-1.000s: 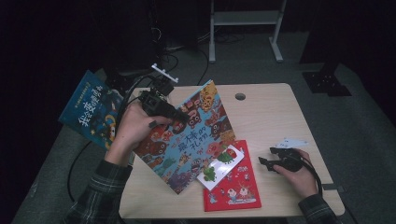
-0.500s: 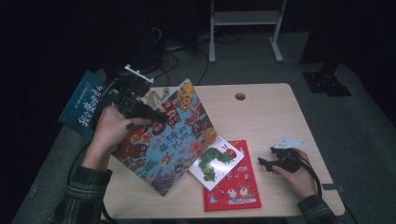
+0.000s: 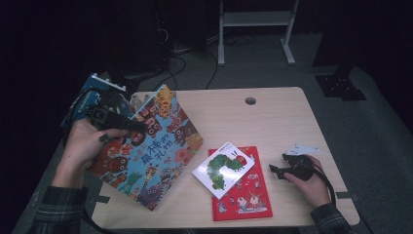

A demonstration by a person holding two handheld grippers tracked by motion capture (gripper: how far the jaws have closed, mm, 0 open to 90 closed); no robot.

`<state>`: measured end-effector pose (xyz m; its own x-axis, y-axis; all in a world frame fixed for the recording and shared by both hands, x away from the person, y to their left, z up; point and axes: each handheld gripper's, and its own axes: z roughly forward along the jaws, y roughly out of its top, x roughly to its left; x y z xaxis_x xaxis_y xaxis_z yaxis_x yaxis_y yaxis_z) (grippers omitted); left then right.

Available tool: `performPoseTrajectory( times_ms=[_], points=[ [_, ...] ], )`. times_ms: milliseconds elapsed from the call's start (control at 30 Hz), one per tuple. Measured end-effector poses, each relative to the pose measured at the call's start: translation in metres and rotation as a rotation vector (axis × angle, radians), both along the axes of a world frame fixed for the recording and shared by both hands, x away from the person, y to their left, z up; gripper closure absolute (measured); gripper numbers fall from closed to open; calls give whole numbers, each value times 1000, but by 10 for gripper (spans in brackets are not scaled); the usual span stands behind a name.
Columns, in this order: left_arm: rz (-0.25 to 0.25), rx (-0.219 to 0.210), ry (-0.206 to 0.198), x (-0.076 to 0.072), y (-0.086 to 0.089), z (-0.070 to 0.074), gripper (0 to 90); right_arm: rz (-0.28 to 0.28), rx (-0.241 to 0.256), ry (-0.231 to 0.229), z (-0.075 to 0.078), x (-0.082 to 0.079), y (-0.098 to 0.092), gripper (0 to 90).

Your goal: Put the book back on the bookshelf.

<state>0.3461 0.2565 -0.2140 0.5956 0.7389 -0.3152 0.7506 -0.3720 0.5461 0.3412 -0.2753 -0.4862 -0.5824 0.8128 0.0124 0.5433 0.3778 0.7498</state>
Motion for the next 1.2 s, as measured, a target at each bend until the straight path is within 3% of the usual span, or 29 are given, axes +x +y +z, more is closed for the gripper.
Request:
performPoseTrajectory(
  times_ms=[467,767,1033,1200],
  points=[
    [127,23,22,-16,61,-5,808,-4,-2,0,0,1,-1,249],
    [240,10,36,-21,98,-9,808,-12,2,3,0,1,-1,249],
    [299,12,48,-19,114,-10,808,-14,0,1,0,2,-1,249],
    [337,42,61,-10,118,-9,808,-16,0,2,0,2,-1,248]
  ],
)
